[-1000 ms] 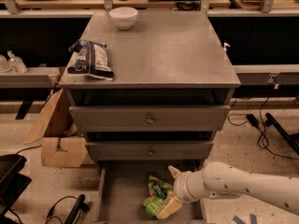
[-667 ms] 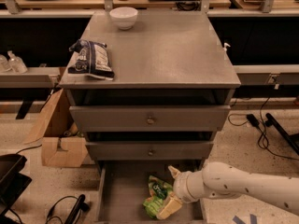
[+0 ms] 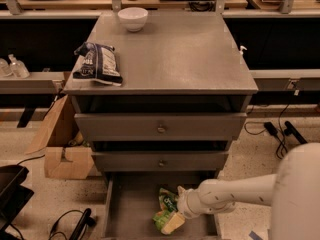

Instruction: Pick green rice chip bag from bottom drawer and place on counter

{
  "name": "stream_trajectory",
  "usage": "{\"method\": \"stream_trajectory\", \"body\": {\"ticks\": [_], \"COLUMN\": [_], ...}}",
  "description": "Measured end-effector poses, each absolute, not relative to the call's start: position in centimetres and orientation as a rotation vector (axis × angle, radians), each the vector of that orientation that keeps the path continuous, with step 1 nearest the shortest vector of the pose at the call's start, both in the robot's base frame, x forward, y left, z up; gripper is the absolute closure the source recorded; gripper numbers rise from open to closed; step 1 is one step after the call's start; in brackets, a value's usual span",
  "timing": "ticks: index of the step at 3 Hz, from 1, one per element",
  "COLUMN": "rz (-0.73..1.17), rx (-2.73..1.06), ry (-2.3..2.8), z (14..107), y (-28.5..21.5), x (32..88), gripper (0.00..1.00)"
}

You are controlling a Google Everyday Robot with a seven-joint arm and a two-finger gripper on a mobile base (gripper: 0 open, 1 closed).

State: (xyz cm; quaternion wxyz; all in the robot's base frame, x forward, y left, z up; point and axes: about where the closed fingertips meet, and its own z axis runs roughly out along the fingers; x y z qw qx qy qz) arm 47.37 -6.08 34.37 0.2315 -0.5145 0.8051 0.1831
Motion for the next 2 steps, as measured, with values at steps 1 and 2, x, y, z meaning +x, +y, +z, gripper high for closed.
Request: {"method": "stream_trajectory", "body": {"ticks": [1,2], "rz": [0.493,0.512], "rx": [-1.351,-1.273], "ry": [2.342,2.437], "z": [28.7,25.2], "y": [-8.0,-8.8], "x": [49.5,51.4], "gripper": [0.0,0.0]}}
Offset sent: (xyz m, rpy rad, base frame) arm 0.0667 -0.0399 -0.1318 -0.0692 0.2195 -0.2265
